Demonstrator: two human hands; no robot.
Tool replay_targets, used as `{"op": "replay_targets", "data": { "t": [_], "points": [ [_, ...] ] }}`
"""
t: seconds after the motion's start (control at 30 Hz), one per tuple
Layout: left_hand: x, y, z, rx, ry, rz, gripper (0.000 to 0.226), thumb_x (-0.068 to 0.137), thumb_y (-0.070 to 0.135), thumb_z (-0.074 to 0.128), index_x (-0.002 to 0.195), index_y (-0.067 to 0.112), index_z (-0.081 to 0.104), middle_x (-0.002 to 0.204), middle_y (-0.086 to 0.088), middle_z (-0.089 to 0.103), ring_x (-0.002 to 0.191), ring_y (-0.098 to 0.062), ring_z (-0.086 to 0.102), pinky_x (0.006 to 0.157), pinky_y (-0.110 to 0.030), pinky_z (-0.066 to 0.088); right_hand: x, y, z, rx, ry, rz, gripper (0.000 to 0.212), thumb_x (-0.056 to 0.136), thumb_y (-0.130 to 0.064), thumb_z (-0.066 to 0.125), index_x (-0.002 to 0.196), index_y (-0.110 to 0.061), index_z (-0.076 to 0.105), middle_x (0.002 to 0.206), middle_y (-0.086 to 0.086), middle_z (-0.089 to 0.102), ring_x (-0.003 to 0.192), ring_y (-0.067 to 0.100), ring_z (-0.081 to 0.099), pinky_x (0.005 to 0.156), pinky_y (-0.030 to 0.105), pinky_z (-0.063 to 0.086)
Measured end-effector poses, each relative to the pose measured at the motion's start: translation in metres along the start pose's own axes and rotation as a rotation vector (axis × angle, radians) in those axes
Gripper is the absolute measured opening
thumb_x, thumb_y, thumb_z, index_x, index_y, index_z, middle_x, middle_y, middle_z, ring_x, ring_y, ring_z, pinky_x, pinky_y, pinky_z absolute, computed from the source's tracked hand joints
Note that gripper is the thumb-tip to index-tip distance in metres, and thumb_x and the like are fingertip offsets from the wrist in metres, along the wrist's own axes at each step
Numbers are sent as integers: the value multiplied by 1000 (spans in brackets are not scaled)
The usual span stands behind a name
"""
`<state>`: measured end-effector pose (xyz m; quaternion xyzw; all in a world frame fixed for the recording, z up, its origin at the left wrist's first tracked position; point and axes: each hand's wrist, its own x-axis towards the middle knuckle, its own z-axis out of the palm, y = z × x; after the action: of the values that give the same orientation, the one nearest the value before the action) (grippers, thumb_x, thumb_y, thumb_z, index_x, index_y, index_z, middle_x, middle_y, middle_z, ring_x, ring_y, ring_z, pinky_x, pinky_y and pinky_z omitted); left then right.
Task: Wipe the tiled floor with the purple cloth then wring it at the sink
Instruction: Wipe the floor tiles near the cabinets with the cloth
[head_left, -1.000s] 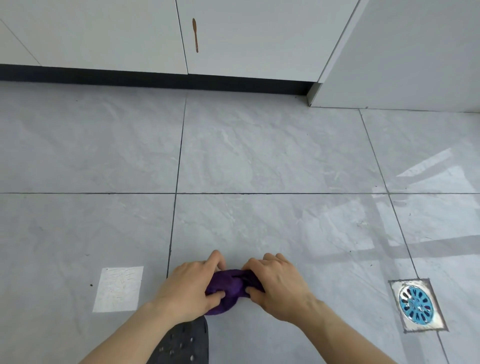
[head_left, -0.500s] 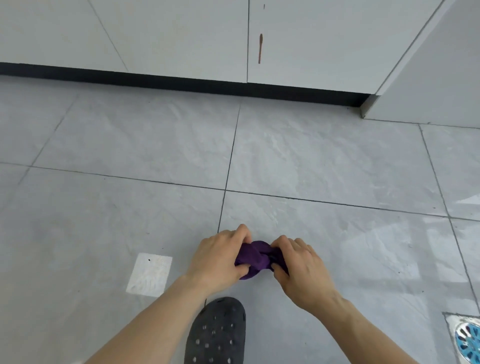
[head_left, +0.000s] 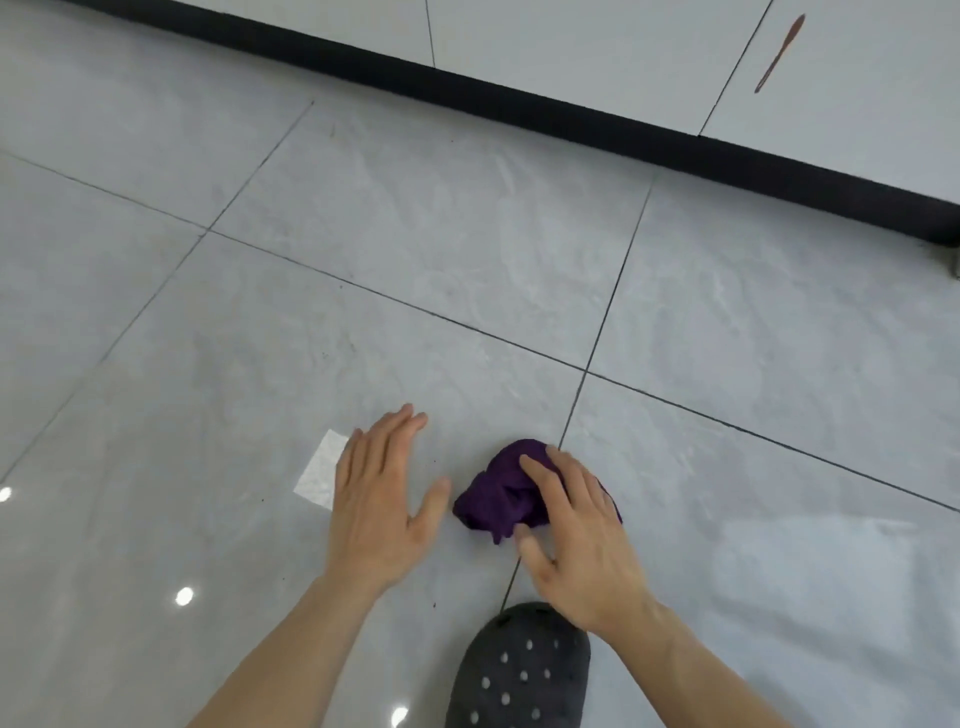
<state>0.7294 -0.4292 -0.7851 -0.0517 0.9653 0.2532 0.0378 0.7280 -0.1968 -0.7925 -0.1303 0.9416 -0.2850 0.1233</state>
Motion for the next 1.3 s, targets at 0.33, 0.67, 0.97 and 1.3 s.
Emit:
{"op": "replay_targets", "data": {
  "t": [0.33, 0.67, 0.97, 1.3],
  "points": [
    [15, -69, 28, 150, -7, -216, 73, 99, 61, -4, 164, 30, 6, 173, 10, 0, 159, -8, -12, 129, -33, -12, 41, -43, 58, -212, -162, -274, 32, 95, -52, 55, 124, -38, 57, 165, 6, 33, 157, 32, 16, 119, 66, 21],
    [20, -73, 33, 120, 44, -239, 69, 102, 54, 0, 163, 26, 20, 171, 11, 14, 160, -10, 2, 132, -42, 3, 63, -63, 87, -332, -174, -291, 74, 85, -42, 67, 151, -45, 35, 169, 9, 23, 158, 30, 13, 121, 64, 21],
    [19, -74, 34, 172, 39, -220, 66, 104, 48, 9, 162, 19, 25, 171, 4, 21, 161, -17, 10, 130, -49, 12, 126, -65, 83, -232, -52, -340, 68, 84, -27, 64, 148, -38, 45, 168, 5, 27, 158, 27, 13, 126, 58, 10],
    [18, -74, 36, 244, 6, -236, 69, 102, 53, 21, 163, 22, 17, 172, 6, 15, 161, -16, 3, 130, -48, 9, 175, -14, 42, -182, 138, -107, 61, 87, -20, 64, 145, -32, 52, 166, 5, 31, 157, 29, 18, 126, 57, 14]
  ]
}}
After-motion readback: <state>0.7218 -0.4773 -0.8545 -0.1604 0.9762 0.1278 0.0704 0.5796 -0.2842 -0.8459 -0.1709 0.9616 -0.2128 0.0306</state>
